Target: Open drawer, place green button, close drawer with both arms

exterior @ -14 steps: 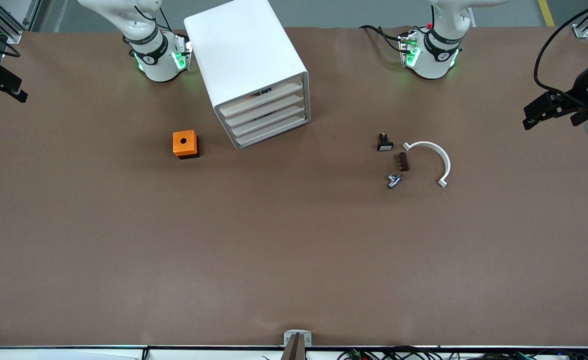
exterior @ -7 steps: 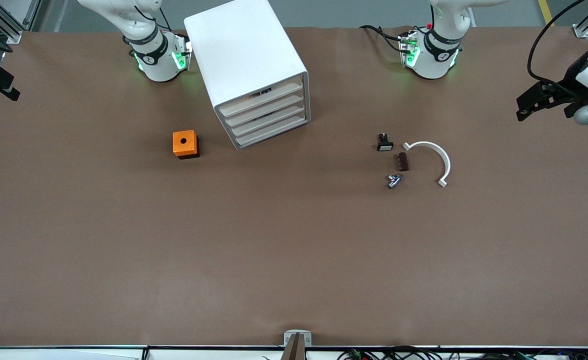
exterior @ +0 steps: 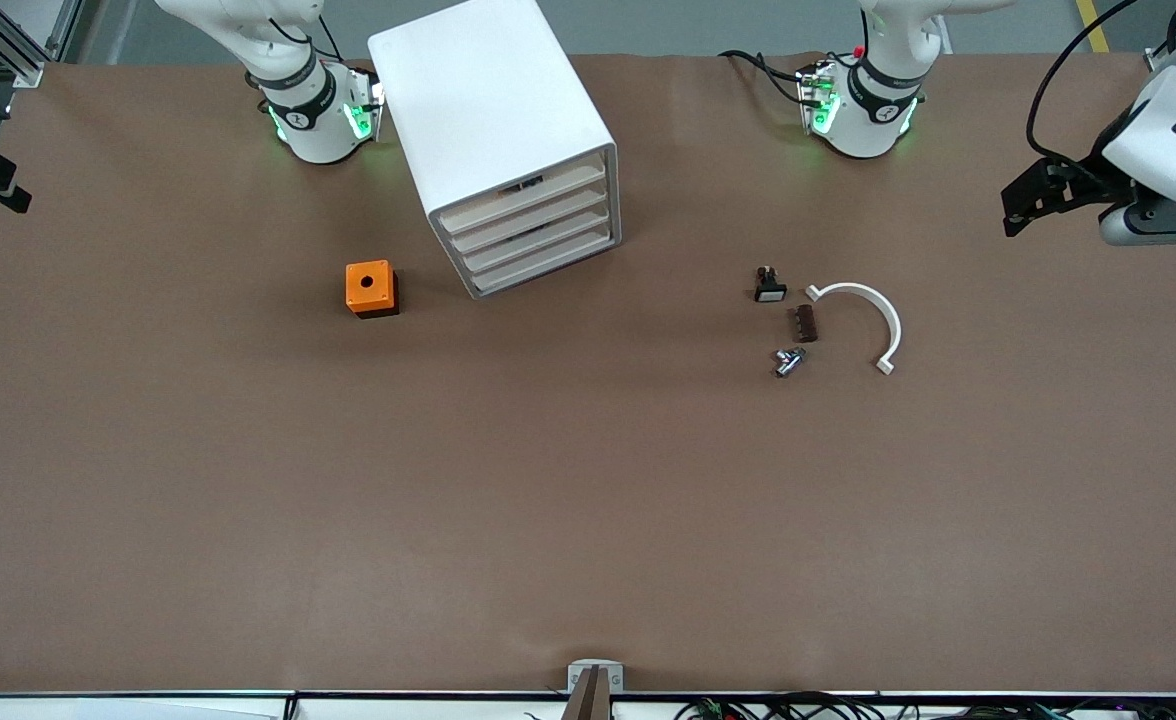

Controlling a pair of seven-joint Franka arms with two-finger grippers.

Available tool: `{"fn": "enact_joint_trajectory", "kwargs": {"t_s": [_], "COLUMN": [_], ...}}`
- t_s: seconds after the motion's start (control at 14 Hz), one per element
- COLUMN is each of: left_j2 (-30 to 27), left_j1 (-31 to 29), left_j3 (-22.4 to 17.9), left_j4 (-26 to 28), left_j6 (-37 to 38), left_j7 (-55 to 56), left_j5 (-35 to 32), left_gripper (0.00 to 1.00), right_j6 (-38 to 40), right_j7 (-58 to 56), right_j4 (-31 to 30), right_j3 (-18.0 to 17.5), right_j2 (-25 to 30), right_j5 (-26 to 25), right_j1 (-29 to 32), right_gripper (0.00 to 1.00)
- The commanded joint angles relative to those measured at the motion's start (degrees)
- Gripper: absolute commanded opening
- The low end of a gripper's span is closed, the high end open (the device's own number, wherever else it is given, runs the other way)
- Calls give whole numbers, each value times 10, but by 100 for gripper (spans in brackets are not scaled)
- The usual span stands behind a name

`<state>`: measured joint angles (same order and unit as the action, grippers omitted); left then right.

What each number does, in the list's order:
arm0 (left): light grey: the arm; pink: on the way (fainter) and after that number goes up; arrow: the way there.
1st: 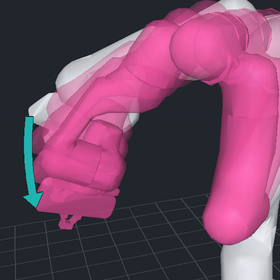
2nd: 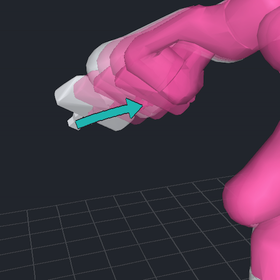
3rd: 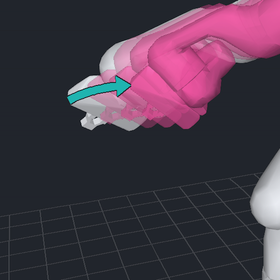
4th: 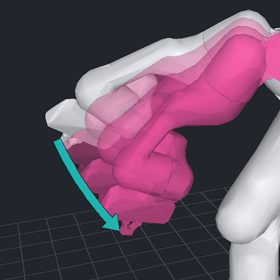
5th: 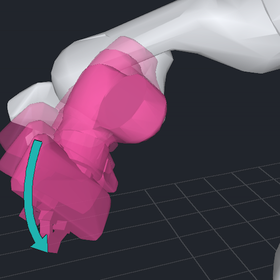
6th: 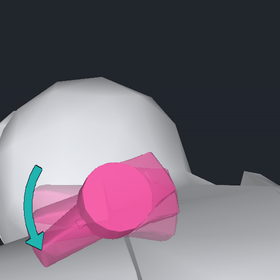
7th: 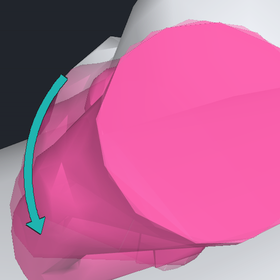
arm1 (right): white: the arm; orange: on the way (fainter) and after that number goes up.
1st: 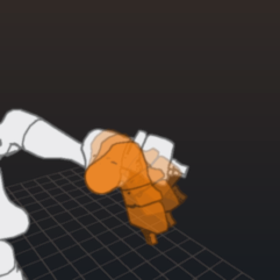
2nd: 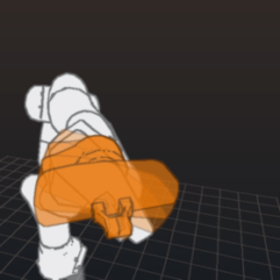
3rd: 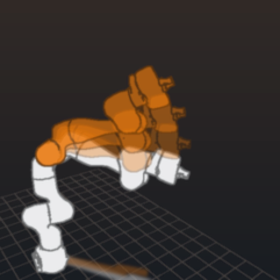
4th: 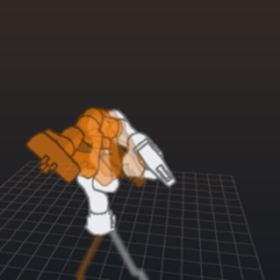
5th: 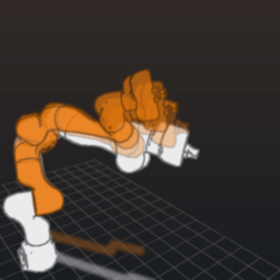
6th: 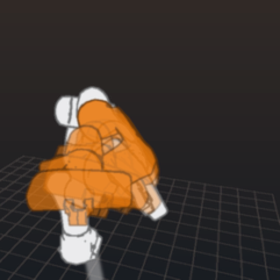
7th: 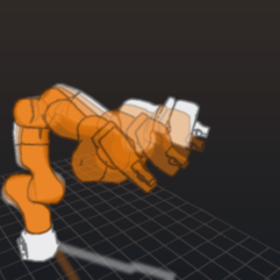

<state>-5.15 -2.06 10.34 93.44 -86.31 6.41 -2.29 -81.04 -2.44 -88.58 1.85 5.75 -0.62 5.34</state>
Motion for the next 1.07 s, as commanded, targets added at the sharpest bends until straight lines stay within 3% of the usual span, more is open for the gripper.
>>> {"fn": "enact_joint_trajectory", "kwargs": {"t_s": [0.0, 1.0], "left_j2": [-19, -1], "left_j1": [-13, -14], "left_j3": [12, 9], "left_j4": [10, -19], "left_j6": [4, 6], "left_j7": [-3, -11], "left_j5": [11, 26], "left_gripper": [100, 100], "right_j6": [13, 14], "right_j7": [0, -6], "right_j4": [17, 16], "right_j3": [-7, -8], "right_j2": [-11, -10], "right_j5": [14, 13], "right_j1": [15, 12], "right_gripper": [100, 100]}}
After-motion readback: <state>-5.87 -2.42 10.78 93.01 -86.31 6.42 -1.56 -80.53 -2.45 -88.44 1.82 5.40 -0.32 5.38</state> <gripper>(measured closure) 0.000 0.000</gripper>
